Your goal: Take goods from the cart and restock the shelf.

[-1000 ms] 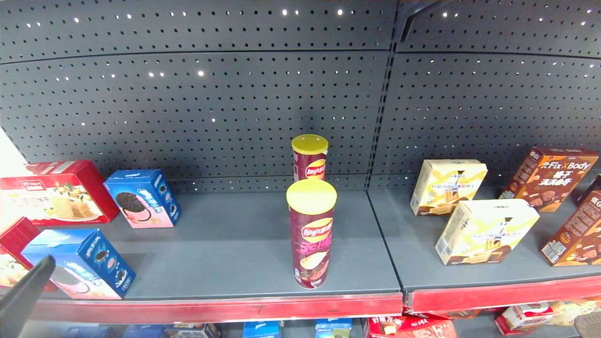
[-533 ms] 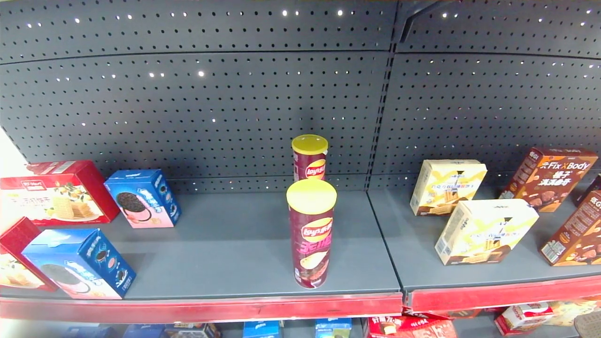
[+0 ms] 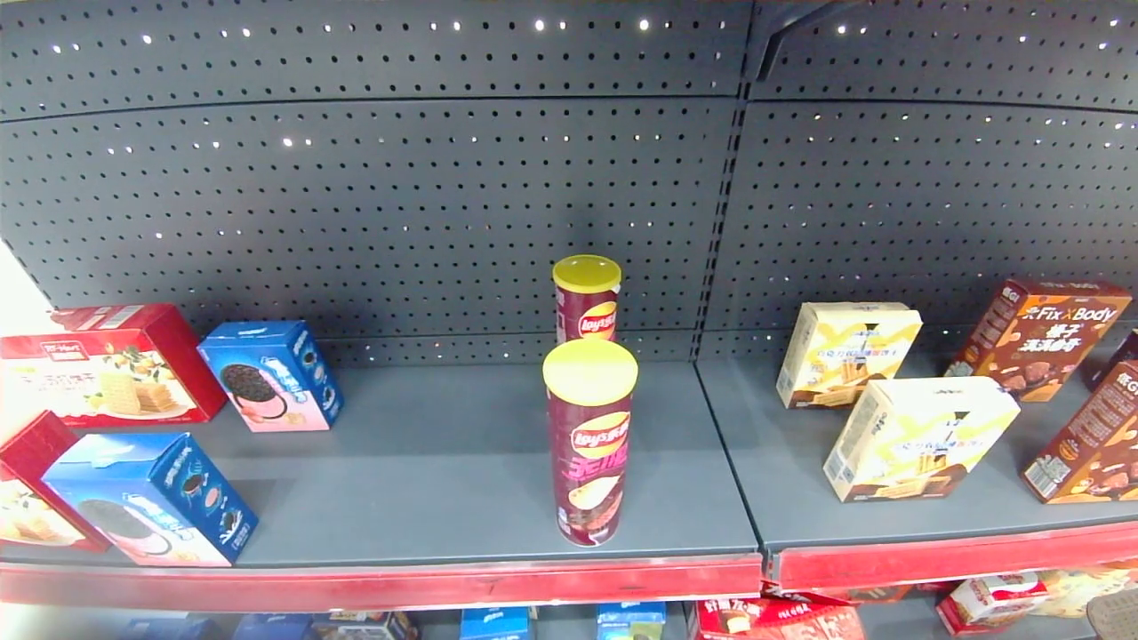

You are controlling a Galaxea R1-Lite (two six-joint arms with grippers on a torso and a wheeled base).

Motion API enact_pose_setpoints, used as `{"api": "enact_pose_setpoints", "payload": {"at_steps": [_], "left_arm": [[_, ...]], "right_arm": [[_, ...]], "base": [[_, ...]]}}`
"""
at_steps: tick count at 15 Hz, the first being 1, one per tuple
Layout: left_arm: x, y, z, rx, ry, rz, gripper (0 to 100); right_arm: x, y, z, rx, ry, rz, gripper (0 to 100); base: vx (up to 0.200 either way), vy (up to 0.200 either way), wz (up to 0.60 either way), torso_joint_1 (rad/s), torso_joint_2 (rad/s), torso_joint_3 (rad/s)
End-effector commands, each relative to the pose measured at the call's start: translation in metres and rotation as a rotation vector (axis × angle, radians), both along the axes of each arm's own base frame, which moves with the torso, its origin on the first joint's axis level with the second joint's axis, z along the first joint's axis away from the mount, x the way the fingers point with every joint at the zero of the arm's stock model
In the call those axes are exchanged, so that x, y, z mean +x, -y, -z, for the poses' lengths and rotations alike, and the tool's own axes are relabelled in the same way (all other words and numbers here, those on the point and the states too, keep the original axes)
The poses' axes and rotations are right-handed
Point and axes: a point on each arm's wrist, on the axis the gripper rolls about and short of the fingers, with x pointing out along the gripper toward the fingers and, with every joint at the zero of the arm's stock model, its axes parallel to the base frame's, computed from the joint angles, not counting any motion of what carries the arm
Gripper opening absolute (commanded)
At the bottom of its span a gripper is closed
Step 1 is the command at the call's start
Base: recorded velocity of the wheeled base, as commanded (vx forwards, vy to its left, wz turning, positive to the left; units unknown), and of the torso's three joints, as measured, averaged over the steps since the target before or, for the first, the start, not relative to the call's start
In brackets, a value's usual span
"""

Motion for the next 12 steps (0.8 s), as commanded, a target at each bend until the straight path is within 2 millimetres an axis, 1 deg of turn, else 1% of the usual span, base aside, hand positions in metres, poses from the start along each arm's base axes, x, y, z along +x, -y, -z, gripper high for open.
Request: {"api": "enact_pose_setpoints", "payload": {"at_steps": [1, 2, 3, 7, 12], "left_arm": [[-0.0017, 0.0025, -0.0015, 0.002, -0.011, 0.111, 100], [-0.0016, 0.0017, -0.0013, 0.001, -0.013, 0.071, 100], [-0.0002, -0.0036, 0.0046, -0.014, -0.037, -0.168, 100], [0.0, -0.0027, 0.0046, -0.033, -0.039, -0.125, 100], [0.0, -0.0027, 0.0046, -0.033, -0.039, -0.123, 100]], "right_arm": [[0.0001, 0.0, -0.0001, 0.0, -0.001, 0.0, 100], [0.0, 0.0, -0.0001, 0.0, 0.001, 0.0, 100], [0.0, 0.0, -0.0001, 0.0, 0.001, -0.002, 100], [0.0, 0.0, -0.0001, 0.0, 0.001, 0.0, 100], [0.0, 0.0, -0.0001, 0.0, 0.001, 0.0, 100]], "base": [[0.0, 0.0, 0.0, 0.0, 0.0, 0.0], [0.0, 0.0, 0.0, 0.0, 0.0, 0.0], [0.0, 0.0, 0.0, 0.0, 0.0, 0.0], [0.0, 0.0, 0.0, 0.0, 0.0, 0.0], [0.0, 0.0, 0.0, 0.0, 0.0, 0.0]]}}
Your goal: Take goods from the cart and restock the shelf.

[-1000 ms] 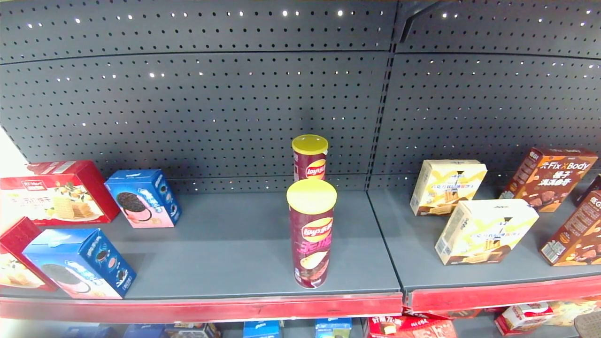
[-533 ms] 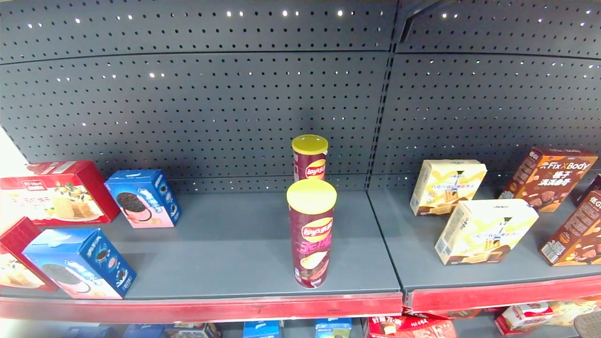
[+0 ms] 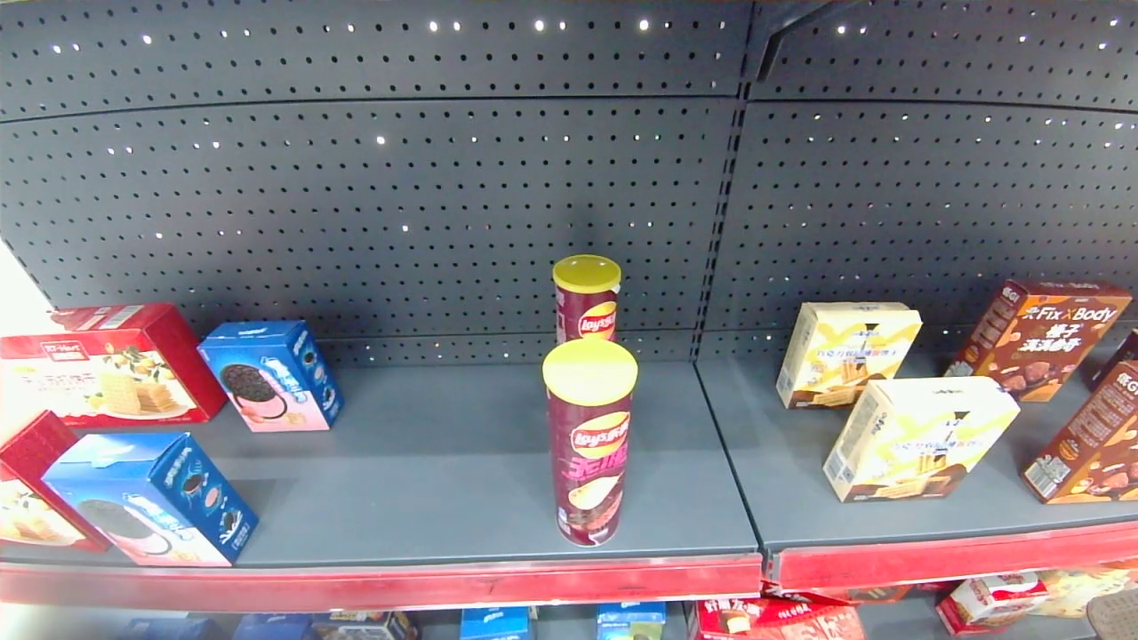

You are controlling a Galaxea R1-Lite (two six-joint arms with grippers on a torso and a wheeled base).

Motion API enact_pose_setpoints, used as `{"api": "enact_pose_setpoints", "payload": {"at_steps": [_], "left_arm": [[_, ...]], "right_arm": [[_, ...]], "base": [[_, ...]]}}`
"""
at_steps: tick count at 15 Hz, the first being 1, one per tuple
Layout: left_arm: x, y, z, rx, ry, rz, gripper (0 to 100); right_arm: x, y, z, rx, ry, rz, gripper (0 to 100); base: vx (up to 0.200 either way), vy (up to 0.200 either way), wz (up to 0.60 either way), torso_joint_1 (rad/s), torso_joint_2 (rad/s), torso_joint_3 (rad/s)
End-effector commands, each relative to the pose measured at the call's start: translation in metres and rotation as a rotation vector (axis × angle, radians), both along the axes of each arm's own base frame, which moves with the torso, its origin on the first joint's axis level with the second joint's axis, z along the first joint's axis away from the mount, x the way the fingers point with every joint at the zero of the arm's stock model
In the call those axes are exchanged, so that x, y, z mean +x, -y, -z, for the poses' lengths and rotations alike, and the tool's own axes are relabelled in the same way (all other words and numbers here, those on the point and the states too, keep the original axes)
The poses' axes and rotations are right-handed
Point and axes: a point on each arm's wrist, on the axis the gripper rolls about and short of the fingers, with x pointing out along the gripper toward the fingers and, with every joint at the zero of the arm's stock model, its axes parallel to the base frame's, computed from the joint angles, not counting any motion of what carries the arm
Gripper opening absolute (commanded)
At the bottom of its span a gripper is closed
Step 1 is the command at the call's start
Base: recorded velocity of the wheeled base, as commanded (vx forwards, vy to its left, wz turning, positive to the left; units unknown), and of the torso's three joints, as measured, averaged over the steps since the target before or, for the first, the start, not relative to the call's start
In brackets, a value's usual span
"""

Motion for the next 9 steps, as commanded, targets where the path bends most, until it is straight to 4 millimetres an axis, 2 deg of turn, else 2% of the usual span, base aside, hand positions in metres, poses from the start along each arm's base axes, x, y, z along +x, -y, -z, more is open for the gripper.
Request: {"api": "enact_pose_setpoints", "payload": {"at_steps": [1, 8, 9], "left_arm": [[0.0005, 0.0, -0.0002, 0.0, -0.005, -0.001, 100], [0.0004, 0.0, -0.0002, 0.0, -0.005, -0.002, 100], [0.0005, 0.0, 0.0, 0.0, -0.007, -0.001, 100]], "right_arm": [[0.0001, 0.0, -0.0001, 0.0, -0.001, 0.0, 100], [0.0004, -0.0003, -0.0003, -0.005, -0.004, -0.017, 100], [0.0014, -0.0013, -0.0003, -0.124, -0.113, -0.075, 100]], "base": [[0.0, 0.0, 0.0, 0.0, 0.0, 0.0], [0.0, 0.0, 0.0, 0.0, 0.0, 0.0], [0.0, 0.0, 0.0, 0.0, 0.0, 0.0]]}}
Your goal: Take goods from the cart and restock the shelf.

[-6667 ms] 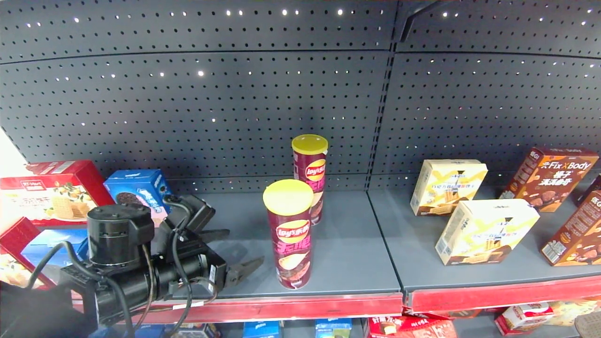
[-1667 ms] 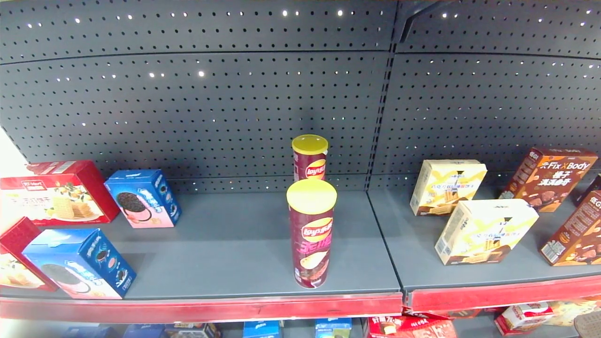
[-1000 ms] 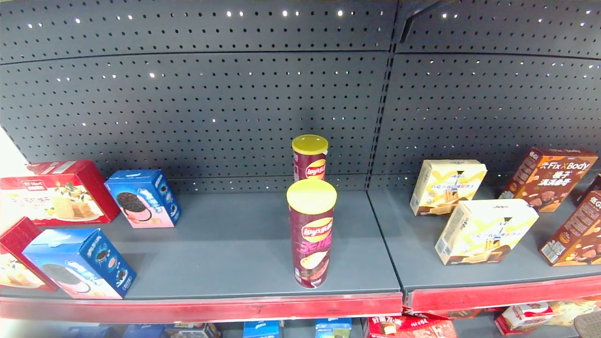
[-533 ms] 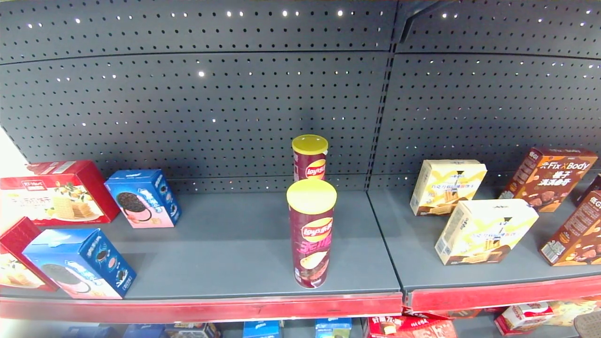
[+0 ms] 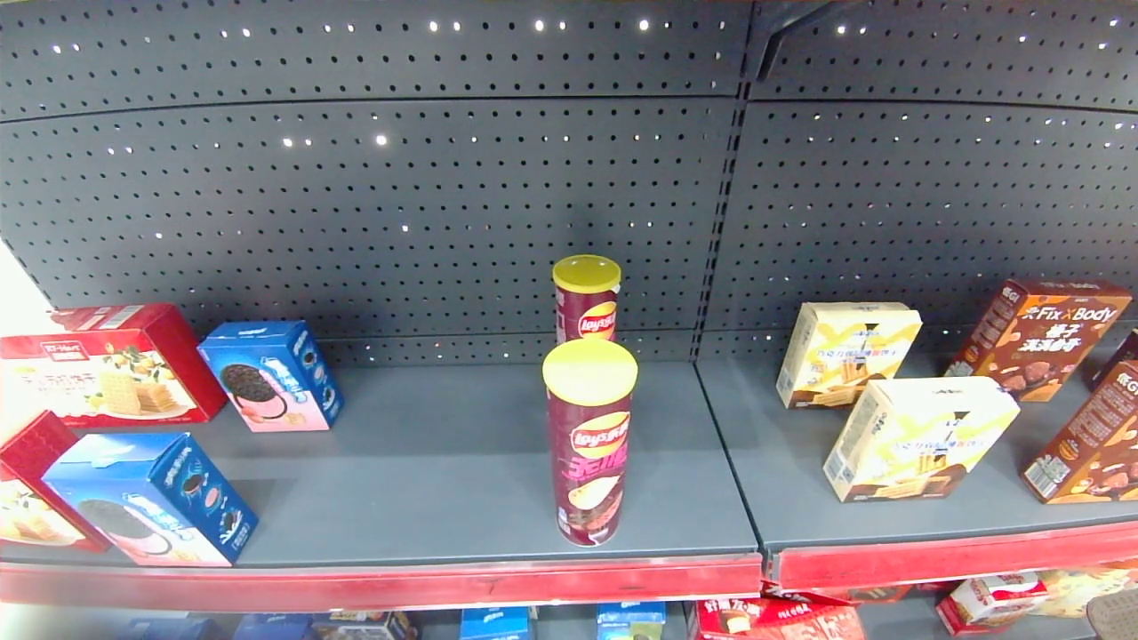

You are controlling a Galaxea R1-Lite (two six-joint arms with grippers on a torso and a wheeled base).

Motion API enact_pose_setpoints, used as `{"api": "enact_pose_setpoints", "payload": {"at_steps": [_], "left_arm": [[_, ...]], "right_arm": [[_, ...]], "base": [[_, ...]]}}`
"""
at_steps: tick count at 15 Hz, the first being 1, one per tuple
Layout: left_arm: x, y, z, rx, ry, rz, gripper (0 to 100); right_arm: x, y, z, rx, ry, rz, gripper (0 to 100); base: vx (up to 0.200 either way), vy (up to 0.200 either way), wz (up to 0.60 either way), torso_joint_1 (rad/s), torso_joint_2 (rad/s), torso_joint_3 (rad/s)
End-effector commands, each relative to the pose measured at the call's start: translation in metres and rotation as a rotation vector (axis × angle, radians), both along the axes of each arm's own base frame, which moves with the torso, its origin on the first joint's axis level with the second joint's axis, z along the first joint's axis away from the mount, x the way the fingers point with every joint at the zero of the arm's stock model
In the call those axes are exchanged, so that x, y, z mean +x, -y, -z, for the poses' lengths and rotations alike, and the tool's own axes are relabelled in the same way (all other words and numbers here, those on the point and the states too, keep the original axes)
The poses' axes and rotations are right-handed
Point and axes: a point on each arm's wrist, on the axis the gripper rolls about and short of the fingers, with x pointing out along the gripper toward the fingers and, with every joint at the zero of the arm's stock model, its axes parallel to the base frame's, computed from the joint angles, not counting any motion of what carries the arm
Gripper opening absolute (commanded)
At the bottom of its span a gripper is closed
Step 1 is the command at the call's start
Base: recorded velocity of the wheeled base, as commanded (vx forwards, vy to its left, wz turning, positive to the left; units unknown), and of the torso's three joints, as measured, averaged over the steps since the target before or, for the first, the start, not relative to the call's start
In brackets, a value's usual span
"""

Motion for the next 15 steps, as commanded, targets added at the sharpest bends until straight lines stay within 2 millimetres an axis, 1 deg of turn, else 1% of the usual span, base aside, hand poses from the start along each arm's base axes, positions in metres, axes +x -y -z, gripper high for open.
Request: {"api": "enact_pose_setpoints", "payload": {"at_steps": [1, 2, 3, 4, 6, 7, 8, 9, 10, 11, 12, 13, 14, 15], "left_arm": [[0.0, 0.0, 0.0, 0.0, -0.005, 0.0, 100], [0.0, 0.0, 0.0, 0.0, -0.006, 0.0, 100], [0.0, 0.0, 0.0, 0.0, -0.005, 0.0, 100], [0.0, 0.0, 0.0, 0.0, -0.003, 0.0, 100], [0.0, 0.0, 0.0, 0.0, -0.003, -0.002, 100], [0.0, 0.0, 0.0, 0.0, -0.003, 0.0, 100], [0.0, 0.0, 0.0, 0.0, -0.003, 0.0, 100], [0.0, 0.0, 0.0, 0.0, -0.005, 0.0, 100], [0.0, 0.0, 0.0, 0.0, -0.005, 0.0, 100], [0.0, 0.0, 0.0, 0.0, -0.003, 0.0, 100], [0.0, 0.0, 0.0, 0.0, -0.003, 0.0, 100], [0.0, 0.0, 0.0, 0.0, -0.003, 0.0, 100], [0.0, 0.0, 0.0, 0.0, -0.005, 0.0, 100], [0.0, 0.0, 0.0, 0.0, -0.005, -0.002, 100]], "right_arm": [[0.002, -0.002, 0.0, -0.222, -0.183, -0.089, 100], [0.002, -0.003, 0.0, -0.373, -0.295, -0.125, 100], [0.003, -0.004, -0.003, -0.626, -0.439, -0.151, 100], [0.003, -0.005, -0.006, -0.841, -0.538, -0.176, 100], [0.004, -0.006, -0.001, -1.268, -0.833, -0.186, 100], [0.004, -0.007, -0.001, -1.451, -0.938, -0.163, 100], [0.005, -0.007, -0.001, -1.553, -0.987, -0.161, 100], [0.005, -0.009, 0.0, -1.764, -1.011, -0.186, 100], [0.006, -0.012, -0.001, -1.901, -0.943, -0.224, 100], [0.006, -0.013, -0.002, -1.99, -0.885, -0.237, 100], [0.006, -0.014, -0.002, -2.004, -0.865, -0.247, 100], [0.006, -0.015, -0.002, -2.008, -0.796, -0.296, 100], [0.006, -0.018, -0.002, -2.006, -0.649, -0.401, 100], [0.006, -0.02, -0.001, -1.989, -0.556, -0.479, 100]], "base": [[0.0, 0.0, 0.0, 0.0, 0.0, 0.0], [0.0, 0.0, 0.0, 0.0, 0.0, 0.0], [0.0, 0.0, 0.0, 0.0, 0.0, 0.0], [0.0, 0.0, 0.0, 0.0, 0.0, 0.0], [0.0, 0.0, 0.0, 0.0, 0.0, 0.0], [0.0, 0.0, 0.0, 0.0, 0.0, 0.0], [0.0, 0.0, 0.0, 0.0, 0.0, 0.0], [0.0, 0.0, 0.0, 0.0, 0.0, 0.0], [0.0, 0.0, 0.0, 0.0, 0.0, 0.0], [0.0, 0.0, 0.0, 0.0, 0.0, 0.0], [0.0, 0.0, 0.0, 0.0, 0.0, 0.0], [0.0, 0.0, 0.0, 0.0, 0.0, 0.0], [0.0, 0.0, 0.0, 0.0, 0.0, 0.0], [0.0, 0.0, 0.0, 0.0, 0.0, 0.0]]}}
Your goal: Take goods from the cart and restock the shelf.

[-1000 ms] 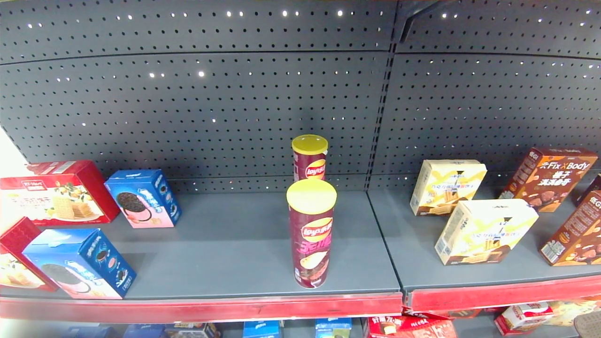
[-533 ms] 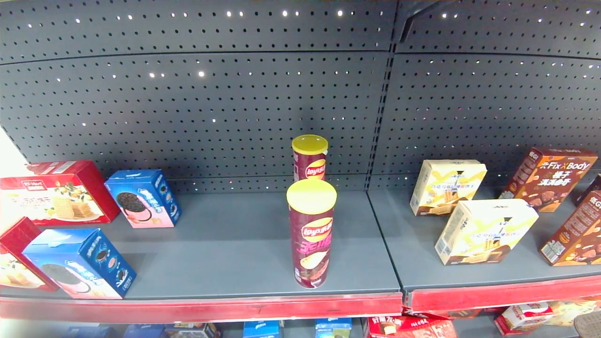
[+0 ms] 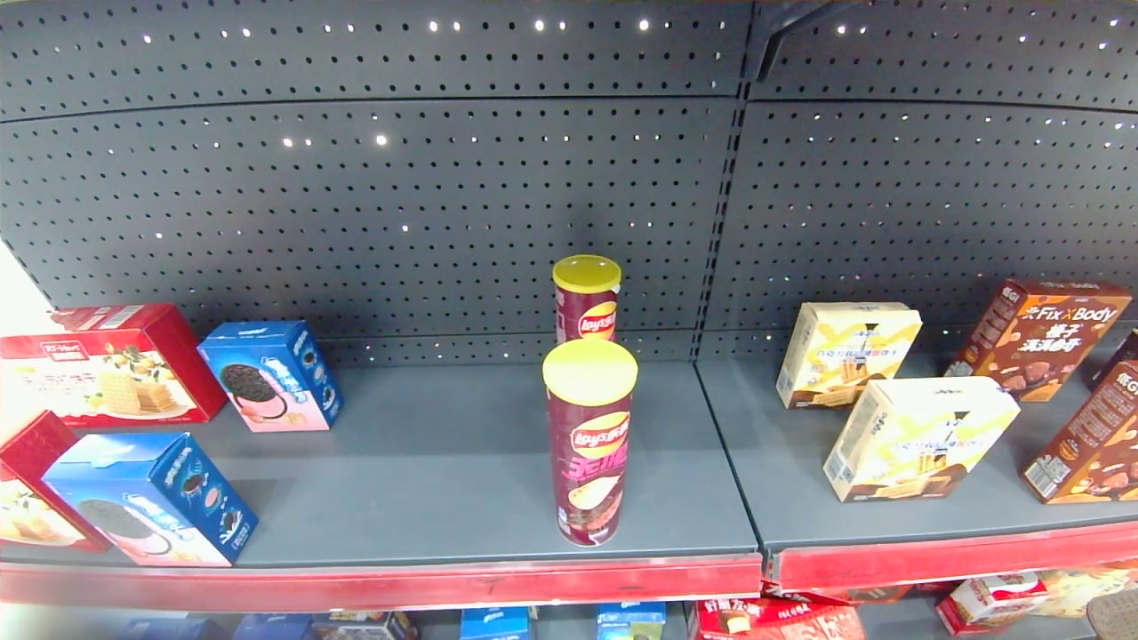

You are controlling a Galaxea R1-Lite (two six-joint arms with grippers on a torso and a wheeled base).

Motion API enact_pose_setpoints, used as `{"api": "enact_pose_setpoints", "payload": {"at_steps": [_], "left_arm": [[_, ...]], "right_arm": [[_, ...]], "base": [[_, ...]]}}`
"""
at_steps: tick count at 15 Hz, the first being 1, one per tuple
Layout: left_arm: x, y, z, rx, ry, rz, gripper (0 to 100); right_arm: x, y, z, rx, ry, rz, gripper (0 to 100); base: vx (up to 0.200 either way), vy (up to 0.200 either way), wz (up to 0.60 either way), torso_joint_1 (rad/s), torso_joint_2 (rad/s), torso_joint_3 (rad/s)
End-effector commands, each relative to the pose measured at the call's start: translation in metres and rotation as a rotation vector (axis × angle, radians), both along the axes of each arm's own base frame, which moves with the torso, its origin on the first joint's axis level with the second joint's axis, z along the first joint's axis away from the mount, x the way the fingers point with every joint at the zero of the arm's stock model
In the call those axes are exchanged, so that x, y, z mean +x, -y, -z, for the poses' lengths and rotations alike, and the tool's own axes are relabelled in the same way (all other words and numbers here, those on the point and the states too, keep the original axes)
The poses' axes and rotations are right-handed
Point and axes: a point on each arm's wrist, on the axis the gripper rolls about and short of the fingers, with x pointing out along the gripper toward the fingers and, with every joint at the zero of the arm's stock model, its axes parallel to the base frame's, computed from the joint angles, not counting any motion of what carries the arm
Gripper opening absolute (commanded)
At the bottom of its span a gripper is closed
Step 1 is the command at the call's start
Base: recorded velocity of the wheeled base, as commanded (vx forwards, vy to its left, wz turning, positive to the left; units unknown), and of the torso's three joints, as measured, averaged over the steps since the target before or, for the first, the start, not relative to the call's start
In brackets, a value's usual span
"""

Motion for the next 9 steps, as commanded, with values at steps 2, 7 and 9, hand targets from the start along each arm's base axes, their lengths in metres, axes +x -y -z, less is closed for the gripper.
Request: {"api": "enact_pose_setpoints", "payload": {"at_steps": [2, 7, 9], "left_arm": [[0.0003, 0.0, -0.0002, 0.0, -0.003, 0.0, 100], [0.0003, 0.0, -0.0002, 0.0, -0.003, -0.002, 100], [0.0003, 0.0, -0.0002, 0.0, -0.003, 0.0, 100]], "right_arm": [[0.0002, 0.0, 0.002, 0.053, -0.032, -0.006, 100], [0.0004, 0.0034, 0.002, 0.07, -0.028, 0.147, 100], [0.0002, 0.0035, 0.0017, 0.076, -0.024, 0.149, 100]], "base": [[0.0, 0.0, 0.0, 0.0, 0.0, 0.0], [0.0, 0.0, 0.0, 0.0, 0.0, 0.0], [0.0, 0.0, 0.0, 0.0, 0.0, 0.0]]}}
